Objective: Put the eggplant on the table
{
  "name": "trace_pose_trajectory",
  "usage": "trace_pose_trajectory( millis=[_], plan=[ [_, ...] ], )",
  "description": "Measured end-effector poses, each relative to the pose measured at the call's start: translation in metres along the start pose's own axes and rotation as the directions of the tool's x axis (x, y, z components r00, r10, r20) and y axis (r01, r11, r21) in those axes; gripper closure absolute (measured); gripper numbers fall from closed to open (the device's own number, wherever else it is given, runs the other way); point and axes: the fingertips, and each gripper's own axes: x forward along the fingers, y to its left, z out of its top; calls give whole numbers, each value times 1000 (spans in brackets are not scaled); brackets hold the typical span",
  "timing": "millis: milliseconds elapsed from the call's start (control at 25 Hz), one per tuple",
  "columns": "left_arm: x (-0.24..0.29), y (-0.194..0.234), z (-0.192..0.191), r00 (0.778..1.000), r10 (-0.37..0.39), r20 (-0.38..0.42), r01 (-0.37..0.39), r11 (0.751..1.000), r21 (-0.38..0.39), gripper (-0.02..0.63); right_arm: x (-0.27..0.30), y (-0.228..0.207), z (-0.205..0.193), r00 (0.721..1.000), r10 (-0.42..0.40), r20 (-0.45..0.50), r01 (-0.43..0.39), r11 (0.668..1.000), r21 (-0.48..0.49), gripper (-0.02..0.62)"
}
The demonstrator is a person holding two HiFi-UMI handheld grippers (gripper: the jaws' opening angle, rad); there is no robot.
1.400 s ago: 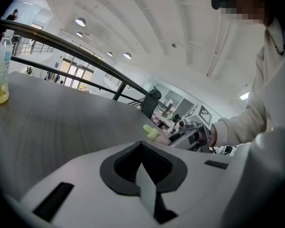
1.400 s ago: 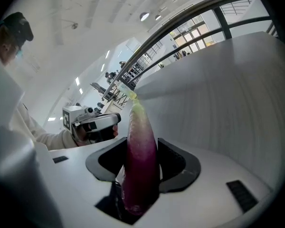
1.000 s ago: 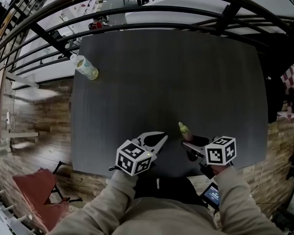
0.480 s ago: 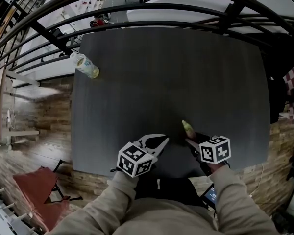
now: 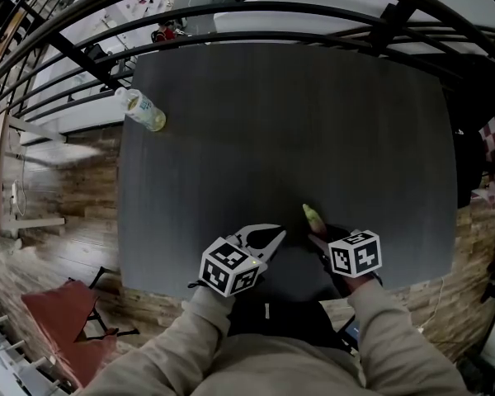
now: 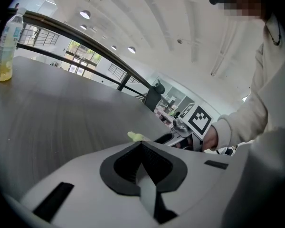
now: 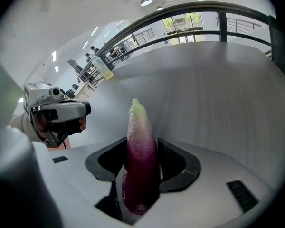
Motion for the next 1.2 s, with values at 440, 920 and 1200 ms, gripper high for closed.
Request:
trace_pose_trajectory(
  millis=[440, 920, 1200],
  plan=[
    [0, 5, -7, 1000, -10, -12, 10, 1000, -14, 600, 7, -12, 1, 999, -39, -9, 39, 999, -1, 387],
    [-5, 8, -5, 1000, -9, 18, 10, 999, -52, 600, 14, -18, -7, 998, -36, -49, 36, 999, 14, 387],
    [-12, 17, -5, 1000, -1, 28, 3, 998, -66, 600, 23, -15, -11, 995, -52, -81, 50, 998, -31, 331]
  ],
)
